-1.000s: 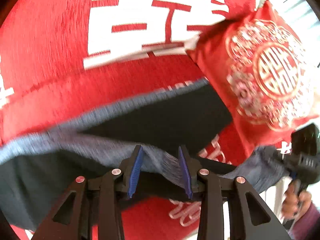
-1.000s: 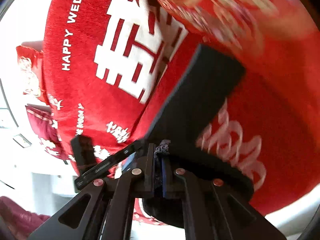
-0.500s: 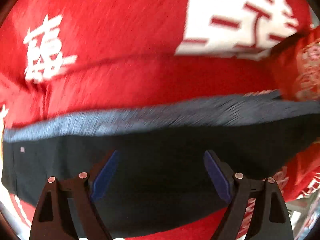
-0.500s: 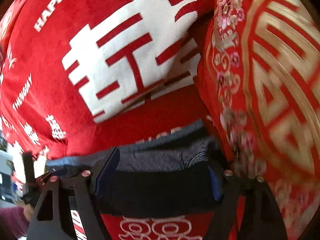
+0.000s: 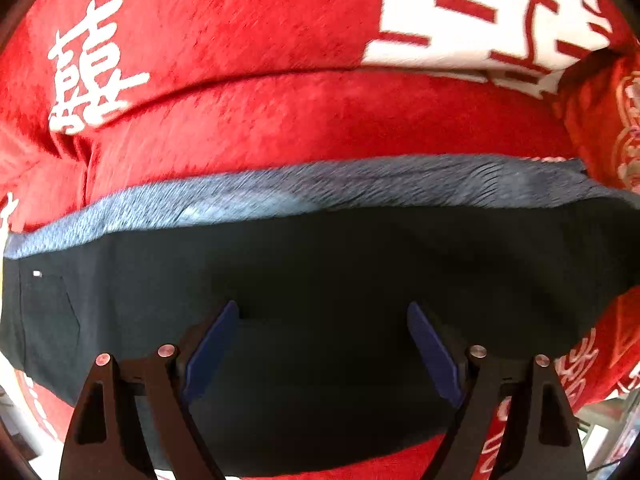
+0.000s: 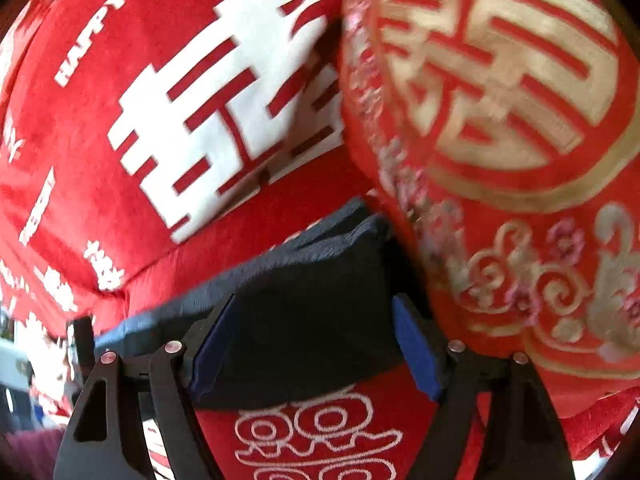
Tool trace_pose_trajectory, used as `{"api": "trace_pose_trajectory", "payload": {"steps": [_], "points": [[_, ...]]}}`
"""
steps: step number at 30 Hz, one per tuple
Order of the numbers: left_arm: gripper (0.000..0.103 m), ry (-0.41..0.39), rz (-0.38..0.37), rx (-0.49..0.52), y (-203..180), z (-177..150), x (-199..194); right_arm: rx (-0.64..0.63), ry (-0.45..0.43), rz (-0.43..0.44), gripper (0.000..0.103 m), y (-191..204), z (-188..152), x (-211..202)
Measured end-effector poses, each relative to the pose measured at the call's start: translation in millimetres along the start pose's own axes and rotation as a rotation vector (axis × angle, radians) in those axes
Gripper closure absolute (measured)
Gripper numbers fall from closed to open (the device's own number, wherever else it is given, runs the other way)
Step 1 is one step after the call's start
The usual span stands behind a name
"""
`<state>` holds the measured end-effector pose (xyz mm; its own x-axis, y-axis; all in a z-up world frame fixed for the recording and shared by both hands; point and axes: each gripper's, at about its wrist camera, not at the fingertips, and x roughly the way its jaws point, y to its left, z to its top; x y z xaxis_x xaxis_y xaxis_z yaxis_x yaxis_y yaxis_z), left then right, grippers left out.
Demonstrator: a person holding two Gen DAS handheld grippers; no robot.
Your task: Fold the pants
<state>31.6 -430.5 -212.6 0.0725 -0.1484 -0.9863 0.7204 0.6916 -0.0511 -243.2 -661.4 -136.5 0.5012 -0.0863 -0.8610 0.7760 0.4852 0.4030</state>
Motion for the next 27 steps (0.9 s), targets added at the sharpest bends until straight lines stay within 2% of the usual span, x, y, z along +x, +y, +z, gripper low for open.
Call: {"api": "trace_pose_trajectory", "payload": {"steps": [2, 4, 7, 9, 12, 14, 18, 20, 22, 25, 27], "points": [[0.016, -0.033, -0.016, 0.037, -12, 5, -7, 0.065, 0.047, -0.040, 0.026, -8, -4, 4], [0.016, -0.045, -0.026, 0.065, -25, 10, -8, 0.070, 0.078, -0.076, 0.034, -14, -17, 9], [0.016, -0.029, -0.042, 0.083, -49, 13, -4, 0.089, 0.109, -0.106, 0.039, -25, -38, 9], [0.016, -0.025, -0.050, 0.102, -61, 9, -1, 0.115, 0.109, -0.132, 0.040, -32, -52, 5], [0.016, -0.020, -0.058, 0.129, -79, 1, -1, 0.164, 0.138, -0.115, 0.040, -40, -74, 4], [0.016, -0.005, -0.064, 0.142, -86, 4, 6, 0.207, 0.151, -0.068, 0.040, -48, -82, 12], [0.016, -0.021, -0.057, 0.151, -97, 12, 14, 0.248, 0.077, -0.036, 0.041, -59, -61, 34], [0.016, -0.018, -0.048, 0.147, -99, 16, 19, 0.307, 0.091, -0.006, 0.090, -65, -51, 50], [0.016, -0.016, -0.044, 0.137, -101, 20, 17, 0.280, 0.076, -0.014, 0.095, -54, -41, 50], [0.016, -0.058, -0.057, 0.132, -104, 25, 9, 0.092, -0.009, -0.010, 0.095, -22, -23, 28], [0.016, -0.046, -0.042, 0.140, -104, 28, 13, 0.063, 0.002, -0.026, 0.095, -20, -17, 29]]}}
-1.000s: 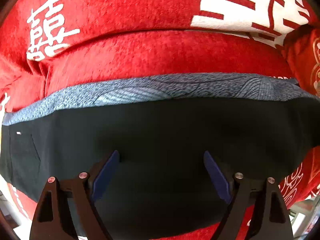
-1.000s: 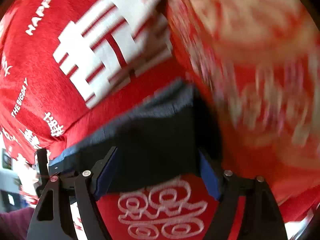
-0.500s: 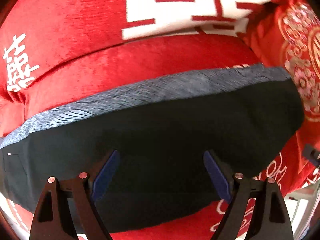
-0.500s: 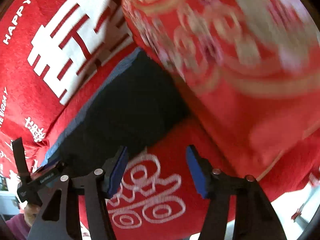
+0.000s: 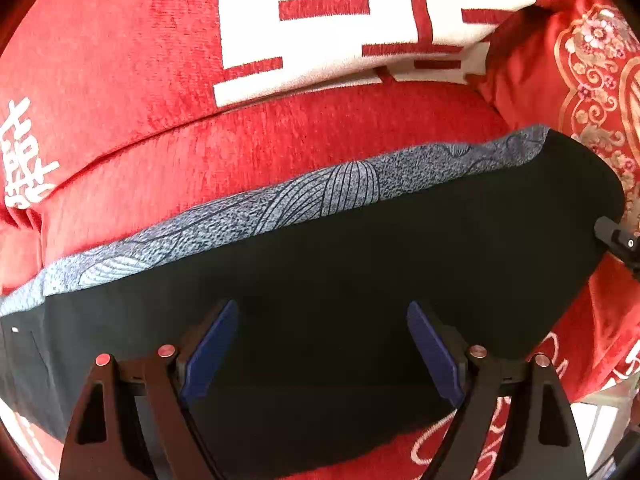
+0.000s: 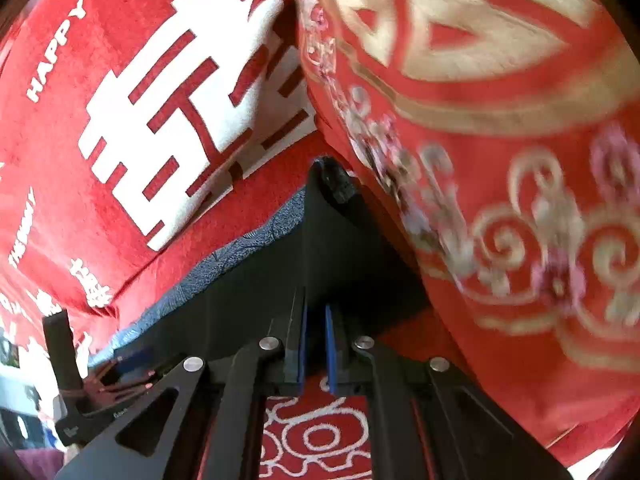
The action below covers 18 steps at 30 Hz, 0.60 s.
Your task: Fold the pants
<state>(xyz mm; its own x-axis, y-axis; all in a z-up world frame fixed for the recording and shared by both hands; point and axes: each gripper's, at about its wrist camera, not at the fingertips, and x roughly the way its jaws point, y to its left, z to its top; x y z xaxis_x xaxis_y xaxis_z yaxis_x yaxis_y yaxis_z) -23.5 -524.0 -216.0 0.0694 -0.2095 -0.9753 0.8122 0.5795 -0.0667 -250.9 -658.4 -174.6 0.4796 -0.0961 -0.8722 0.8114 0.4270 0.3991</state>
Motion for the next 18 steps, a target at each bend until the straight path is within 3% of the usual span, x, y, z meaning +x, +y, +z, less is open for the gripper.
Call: {"api": "trace_pose_trajectory", "payload": {"steps": [3, 5, 8, 12, 18], "points": [[0.009, 0.028, 0.017, -0.011, 0, -1, 15, 0.071, 0.140, -0.069, 0.094, -26, -9, 31], [0.008, 0.035, 0.012, -0.007, 1, -2, 13, 0.062, 0.177, -0.072, 0.089, -29, -18, 34], [0.008, 0.029, 0.026, -0.008, 8, -5, 3, 0.039, 0.175, -0.111, 0.080, -22, -27, 16], [0.008, -0.027, 0.053, -0.035, 18, 13, -4, -0.096, 0.057, -0.073, 0.080, 6, -12, -10], [0.008, -0.035, 0.109, -0.078, 23, 48, 27, -0.239, 0.076, -0.036, 0.079, 43, 36, 48]]}}
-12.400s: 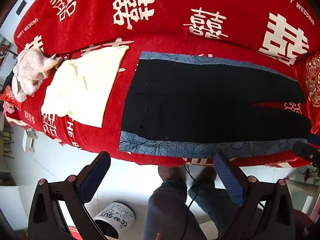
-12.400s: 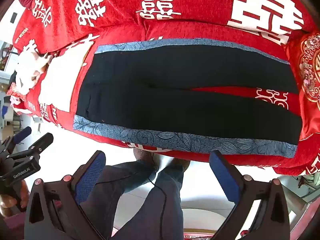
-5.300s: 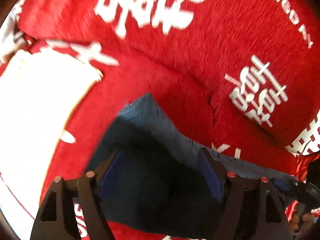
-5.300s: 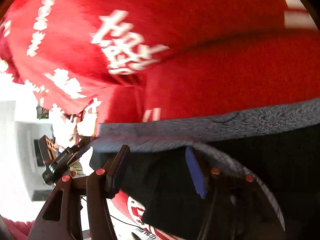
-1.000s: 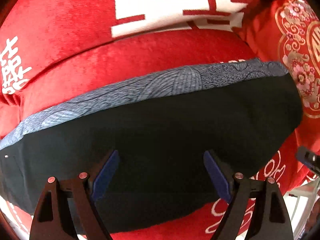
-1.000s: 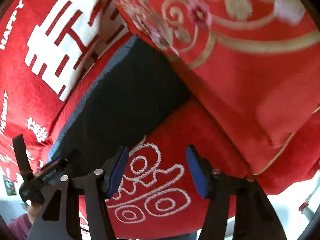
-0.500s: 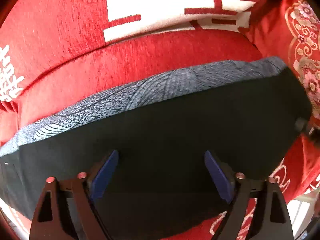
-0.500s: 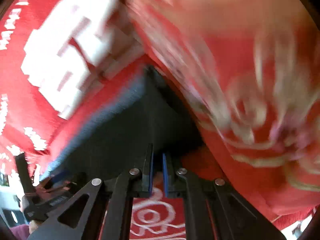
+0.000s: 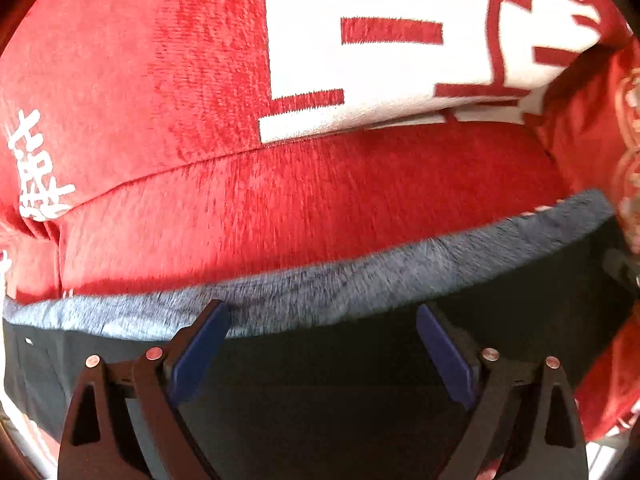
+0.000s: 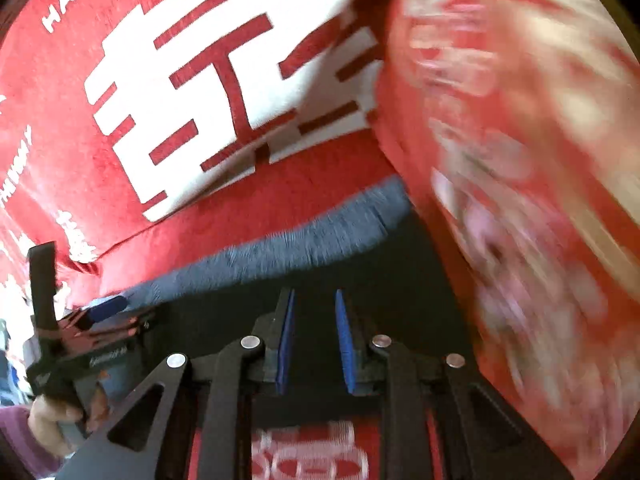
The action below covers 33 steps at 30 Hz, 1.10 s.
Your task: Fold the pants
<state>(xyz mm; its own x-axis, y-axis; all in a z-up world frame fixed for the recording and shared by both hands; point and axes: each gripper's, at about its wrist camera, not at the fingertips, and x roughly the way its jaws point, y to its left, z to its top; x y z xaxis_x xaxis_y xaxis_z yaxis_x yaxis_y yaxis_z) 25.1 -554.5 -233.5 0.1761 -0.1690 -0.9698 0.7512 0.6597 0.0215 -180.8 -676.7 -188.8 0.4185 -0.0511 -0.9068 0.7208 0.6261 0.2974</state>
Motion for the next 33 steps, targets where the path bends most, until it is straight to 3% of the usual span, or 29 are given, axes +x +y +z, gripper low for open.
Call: {"api": "trace_pose_trajectory", "payload": {"steps": [1, 3, 5, 8, 9, 10, 11, 12, 19, 28, 33], "points": [[0.004, 0.010, 0.003, -0.005, 1, -1, 7, -0.024, 0.029, -0.032, 0.074, 0, 7, 17], [0.000, -0.003, -0.018, -0.062, 9, -1, 13, -0.028, 0.061, -0.089, 0.074, -8, 15, 41], [0.000, -0.006, -0.038, -0.074, 15, -3, 12, 0.003, -0.015, -0.087, 0.074, -18, 25, 37], [0.000, 0.008, -0.014, -0.062, 19, -9, 2, 0.064, -0.006, -0.105, 0.073, -23, 29, 32], [0.000, 0.018, -0.007, -0.059, 21, -13, -2, 0.062, 0.006, -0.116, 0.070, -20, 29, 30], [0.000, 0.025, 0.001, -0.057, 24, -18, -7, 0.059, 0.021, -0.113, 0.059, -16, 27, 28], [0.000, 0.031, 0.009, -0.061, 27, -26, -14, 0.071, 0.035, -0.087, 0.048, -14, 24, 24], [0.000, 0.036, 0.007, -0.065, 30, -32, -19, 0.096, 0.045, -0.051, 0.045, -12, 18, 19], [0.000, 0.095, 0.012, -0.110, 58, -97, -45, 0.152, 0.192, 0.176, 0.044, 5, -59, 1], [0.000, 0.122, 0.014, -0.143, 109, -143, -60, 0.199, 0.316, 0.284, 0.043, 60, -124, 4], [0.000, 0.079, 0.030, -0.149, 163, -156, -73, 0.182, 0.300, 0.320, 0.042, 109, -144, 11]]}}
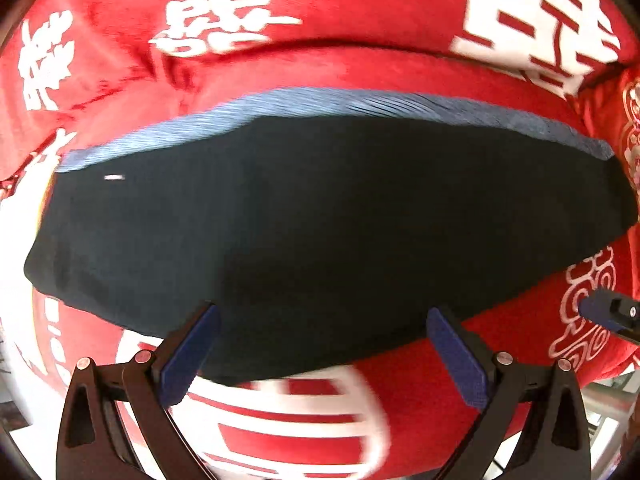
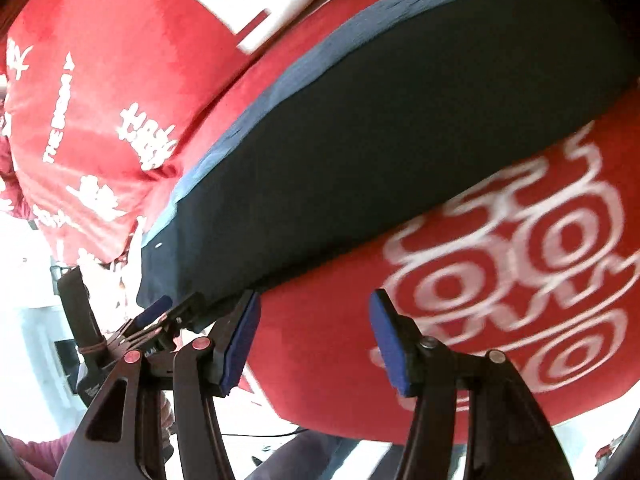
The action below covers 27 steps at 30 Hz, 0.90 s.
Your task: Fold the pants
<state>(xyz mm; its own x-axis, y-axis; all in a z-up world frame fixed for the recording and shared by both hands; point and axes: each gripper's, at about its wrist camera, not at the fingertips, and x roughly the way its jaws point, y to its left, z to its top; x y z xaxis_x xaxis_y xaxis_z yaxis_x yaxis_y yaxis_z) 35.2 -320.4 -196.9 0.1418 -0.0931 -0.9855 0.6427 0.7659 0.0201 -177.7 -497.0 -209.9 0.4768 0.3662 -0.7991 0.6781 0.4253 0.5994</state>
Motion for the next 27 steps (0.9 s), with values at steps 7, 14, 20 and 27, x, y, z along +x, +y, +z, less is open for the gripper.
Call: {"api": "trace_pose_trajectory", "payload": {"steps": [7, 14, 20, 27], "points": [[0.000, -0.085, 0.107, -0.055, 131, 19, -8, 0.006, 0.067, 0.157, 0.042, 75, -40, 73], [0.000, -0.032, 0.167, -0.114, 236, 17, 46, 0.006, 0.133, 0.243, 0.042, 123, -60, 147], [0.000, -0.064, 0.091, -0.045, 245, 1, 62, 0.022, 0.117, 0.274, 0.042, 123, -62, 164], [0.000, -0.049, 0.010, -0.037, 257, 1, 56, 0.016, 0.061, 0.282, 0.093, 139, -45, 147]]}}
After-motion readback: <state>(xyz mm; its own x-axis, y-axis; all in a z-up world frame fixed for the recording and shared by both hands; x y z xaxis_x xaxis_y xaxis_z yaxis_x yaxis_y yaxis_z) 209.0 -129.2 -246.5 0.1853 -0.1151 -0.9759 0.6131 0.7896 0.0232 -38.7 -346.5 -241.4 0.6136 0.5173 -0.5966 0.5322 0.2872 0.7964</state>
